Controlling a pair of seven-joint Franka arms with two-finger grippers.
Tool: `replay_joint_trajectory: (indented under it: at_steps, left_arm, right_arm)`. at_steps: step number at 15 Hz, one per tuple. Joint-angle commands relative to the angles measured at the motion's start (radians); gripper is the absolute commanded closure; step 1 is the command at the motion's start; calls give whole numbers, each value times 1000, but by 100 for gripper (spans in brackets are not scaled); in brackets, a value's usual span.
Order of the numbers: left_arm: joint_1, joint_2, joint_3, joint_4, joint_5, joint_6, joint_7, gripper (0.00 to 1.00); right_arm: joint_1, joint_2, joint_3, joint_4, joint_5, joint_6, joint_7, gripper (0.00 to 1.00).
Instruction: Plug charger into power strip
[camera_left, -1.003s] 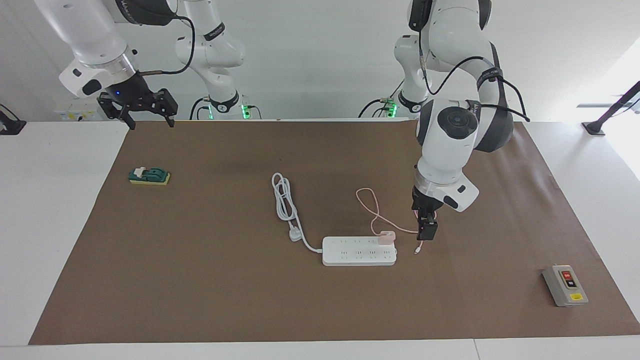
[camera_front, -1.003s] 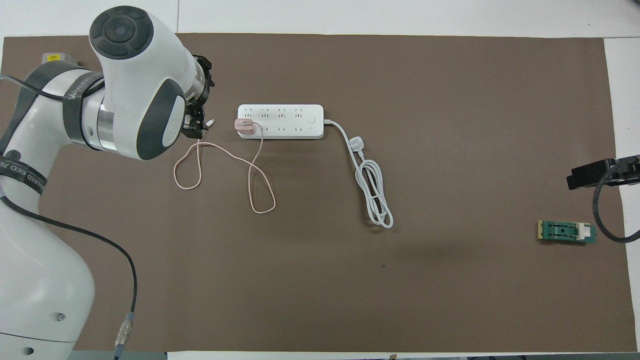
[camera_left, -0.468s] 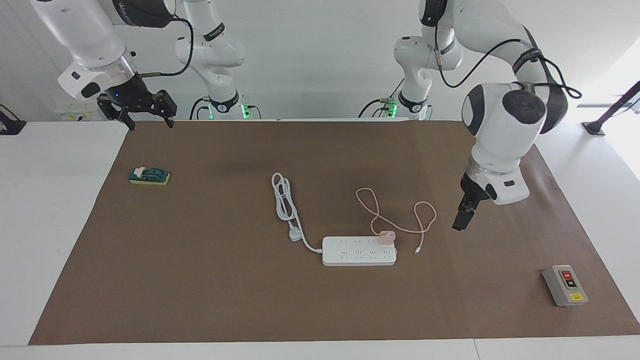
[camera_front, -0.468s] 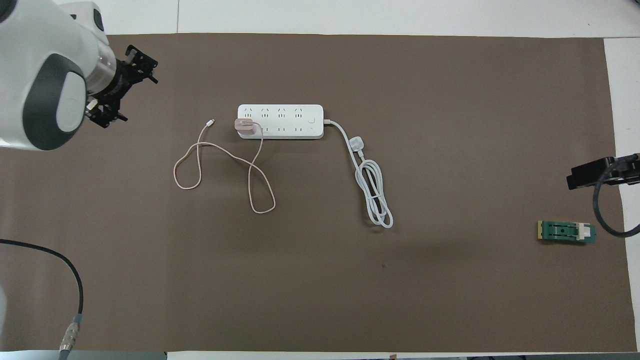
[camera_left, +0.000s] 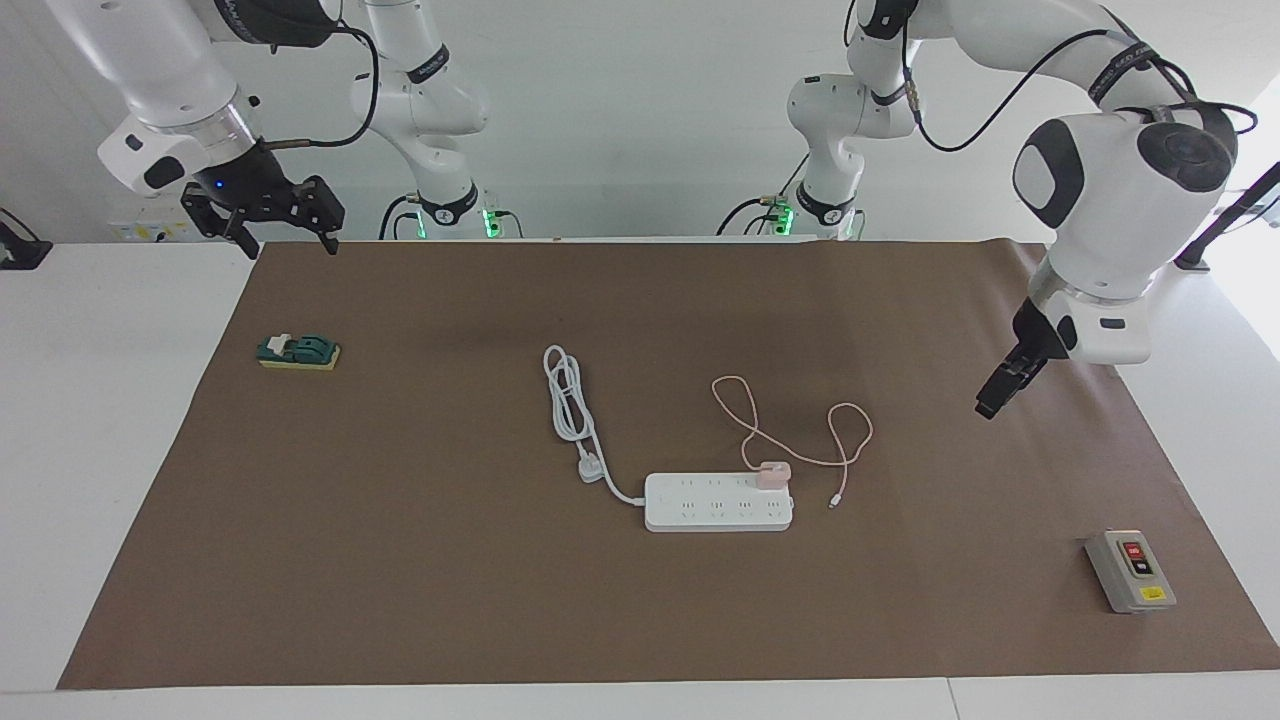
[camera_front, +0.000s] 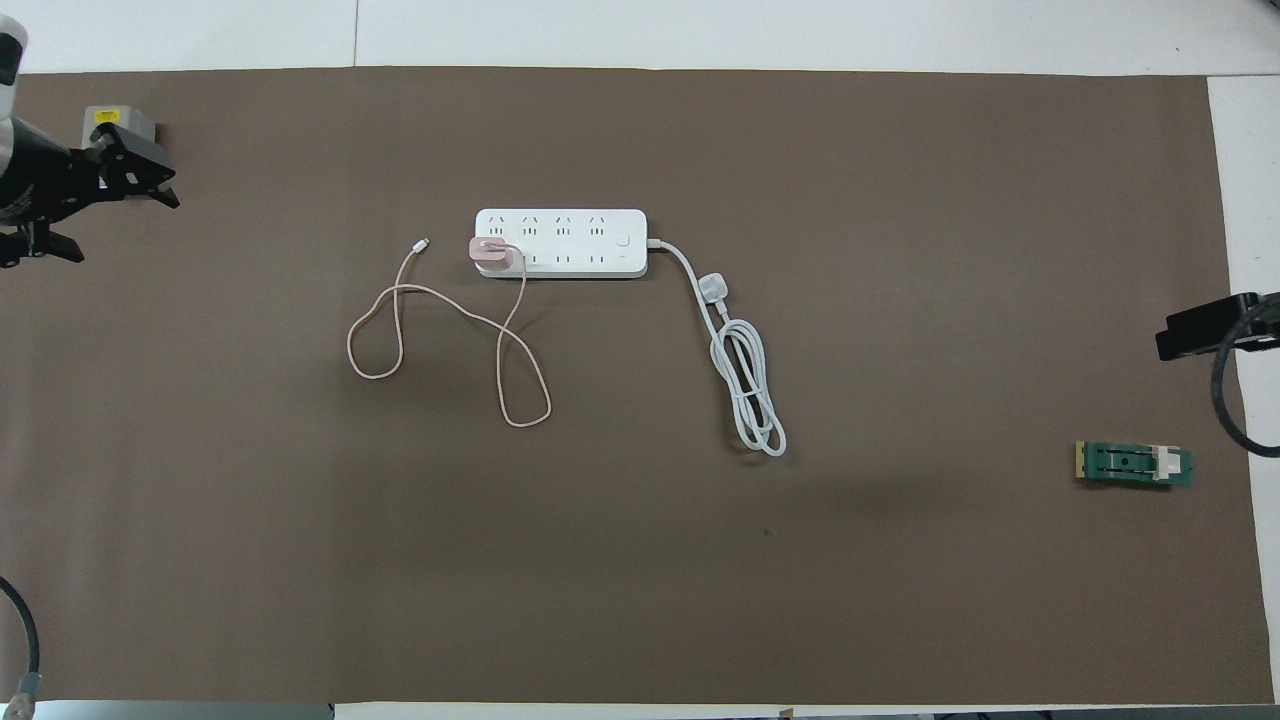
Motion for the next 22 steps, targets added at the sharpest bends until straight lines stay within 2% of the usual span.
replay_joint_trajectory:
  at_steps: [1,2,5,7,10,13,15,18,22]
  left_arm:
    - [16,-63,-6,-2,13,-99,64,0]
    - [16,-53,-8,67,7,-131,67,0]
    - [28,-56,-20,81,5,-165,103,0]
    - [33,-74,-42,43,4,-156,162,0]
    - [82,-172,-128,-98,1,-115,221,0]
    - [91,-183,-155,-98,-18,-150,197,0]
    - [96,-219,-161,-106,-19,-232,141,0]
    - [97,-209,-163,-97,-42,-219,151,0]
    - [111,-209,-164,-98,-53,-207,425,0]
  right_arm:
    - [-12,10,12,28,-29,-30,-2,0]
    - [-13,5,13,25,-29,-30,-2,0]
    - [-15,-3,13,19,-29,-33,-2,0]
    - [-15,-4,15,16,-29,-33,-1,0]
    - [-15,-9,15,13,-28,-33,-1,0]
    - [-13,-9,16,10,-28,-33,-1,0]
    - [-13,-9,16,10,-26,-33,-1,0]
    - [-13,-10,16,10,-26,-33,1,0]
    - [-13,-9,16,10,-26,-33,1,0]
